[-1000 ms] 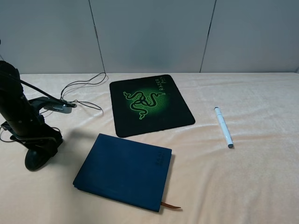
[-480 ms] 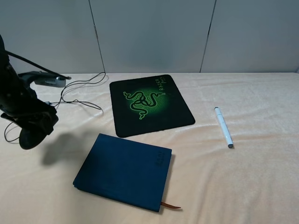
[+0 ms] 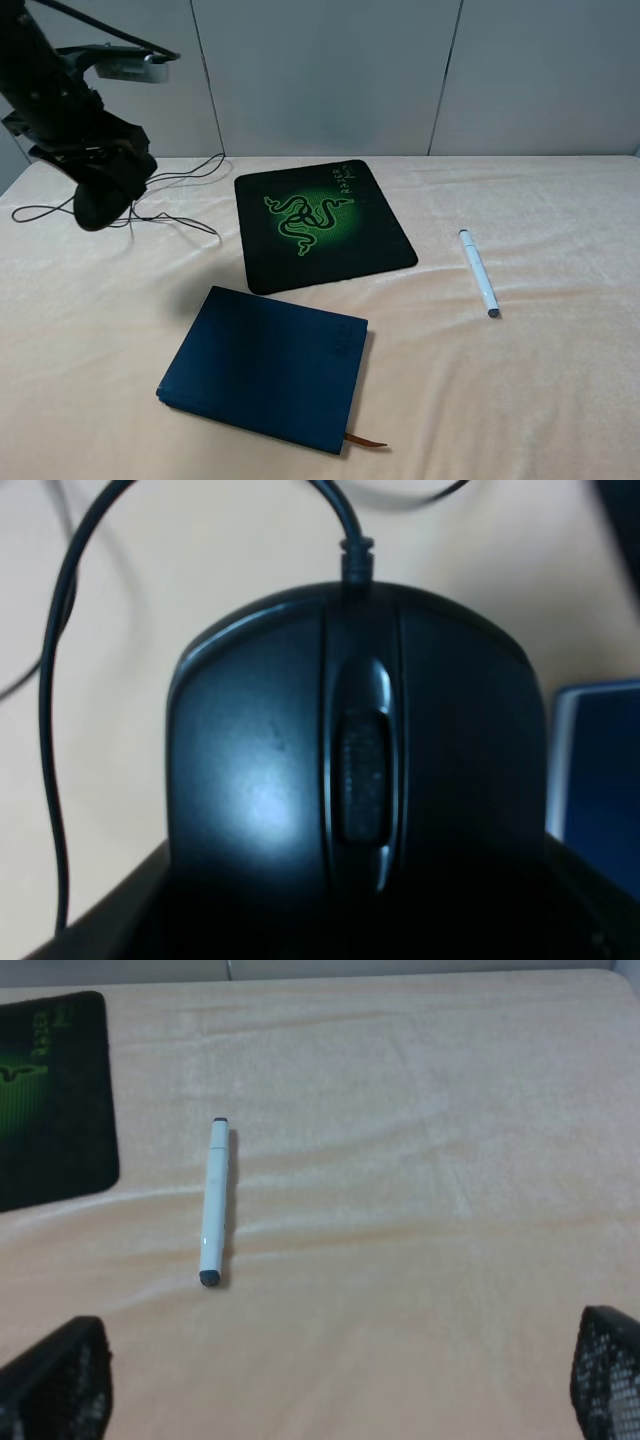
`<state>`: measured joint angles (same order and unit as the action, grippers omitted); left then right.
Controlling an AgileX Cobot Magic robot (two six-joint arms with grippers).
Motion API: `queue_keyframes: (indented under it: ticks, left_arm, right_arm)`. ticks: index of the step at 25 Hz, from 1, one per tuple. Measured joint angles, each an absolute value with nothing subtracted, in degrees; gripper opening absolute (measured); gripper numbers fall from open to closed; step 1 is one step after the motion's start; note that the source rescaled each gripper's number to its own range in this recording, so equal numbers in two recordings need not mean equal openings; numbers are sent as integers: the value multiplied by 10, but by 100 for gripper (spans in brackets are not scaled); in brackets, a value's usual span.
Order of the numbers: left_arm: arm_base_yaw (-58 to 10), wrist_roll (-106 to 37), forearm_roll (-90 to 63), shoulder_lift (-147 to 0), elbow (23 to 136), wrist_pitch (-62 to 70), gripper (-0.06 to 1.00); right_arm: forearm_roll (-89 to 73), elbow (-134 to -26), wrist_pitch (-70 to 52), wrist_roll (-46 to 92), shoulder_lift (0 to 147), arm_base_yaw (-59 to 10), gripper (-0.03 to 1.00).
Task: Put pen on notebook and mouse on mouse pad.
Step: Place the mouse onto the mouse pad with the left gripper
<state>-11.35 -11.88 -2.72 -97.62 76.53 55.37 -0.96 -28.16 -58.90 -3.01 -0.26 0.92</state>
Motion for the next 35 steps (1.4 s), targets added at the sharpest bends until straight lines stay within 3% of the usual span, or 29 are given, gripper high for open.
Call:
queue_keyframes:
  ticks: [12, 21, 35]
  left_arm:
    - [-245, -113, -27, -1152, 976, 578, 0]
    - [-280, -111, -31, -1302, 1159, 598, 0]
    - [-297, -95, -33, -1399, 1208, 506, 0]
  right_arm:
    - [-10, -282, -589, -30, -3, 9, 100]
    - [-10, -282, -589, -30, -3, 9, 100]
    - [-10, -282, -589, -30, -3, 9, 100]
